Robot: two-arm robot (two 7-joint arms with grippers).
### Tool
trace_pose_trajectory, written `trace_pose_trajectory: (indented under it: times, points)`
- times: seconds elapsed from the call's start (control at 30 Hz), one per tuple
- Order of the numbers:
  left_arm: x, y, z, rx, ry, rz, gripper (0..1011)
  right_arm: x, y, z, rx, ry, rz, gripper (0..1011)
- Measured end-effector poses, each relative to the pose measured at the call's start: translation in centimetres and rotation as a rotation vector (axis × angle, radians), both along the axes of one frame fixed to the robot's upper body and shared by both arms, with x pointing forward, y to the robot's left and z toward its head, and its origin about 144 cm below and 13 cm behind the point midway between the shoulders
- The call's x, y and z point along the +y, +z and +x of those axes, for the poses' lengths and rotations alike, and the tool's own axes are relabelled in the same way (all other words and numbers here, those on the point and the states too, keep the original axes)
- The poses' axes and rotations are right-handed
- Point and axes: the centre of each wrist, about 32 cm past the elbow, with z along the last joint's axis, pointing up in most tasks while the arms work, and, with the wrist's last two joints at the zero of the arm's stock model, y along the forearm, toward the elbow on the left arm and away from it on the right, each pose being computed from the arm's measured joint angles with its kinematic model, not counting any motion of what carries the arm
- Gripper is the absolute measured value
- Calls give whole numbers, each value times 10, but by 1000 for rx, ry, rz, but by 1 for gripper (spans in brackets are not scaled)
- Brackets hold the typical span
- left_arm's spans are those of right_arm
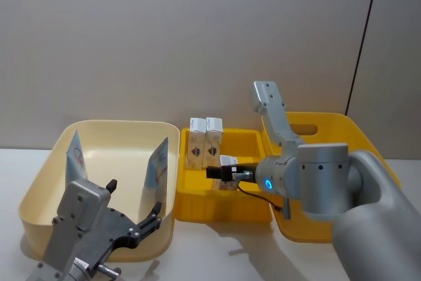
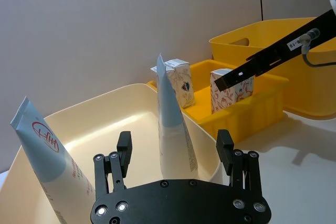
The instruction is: Bimanual collaborative sorting of washing and personal care products
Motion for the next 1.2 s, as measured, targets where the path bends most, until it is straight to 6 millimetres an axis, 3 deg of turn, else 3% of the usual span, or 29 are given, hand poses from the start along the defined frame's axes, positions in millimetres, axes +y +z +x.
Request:
trace_pose_trajectory:
  times: [0.67, 1.07, 1.2]
  points:
    - [0, 0, 0, 0, 0, 0, 1002, 4, -13, 11, 12, -25, -25, 996]
    - [0, 0, 0, 0, 0, 0, 1003, 3, -15, 13, 10, -32, -30, 702]
    - [0, 0, 0, 0, 0, 0, 1003, 3, -16, 13, 9, -34, -31, 542]
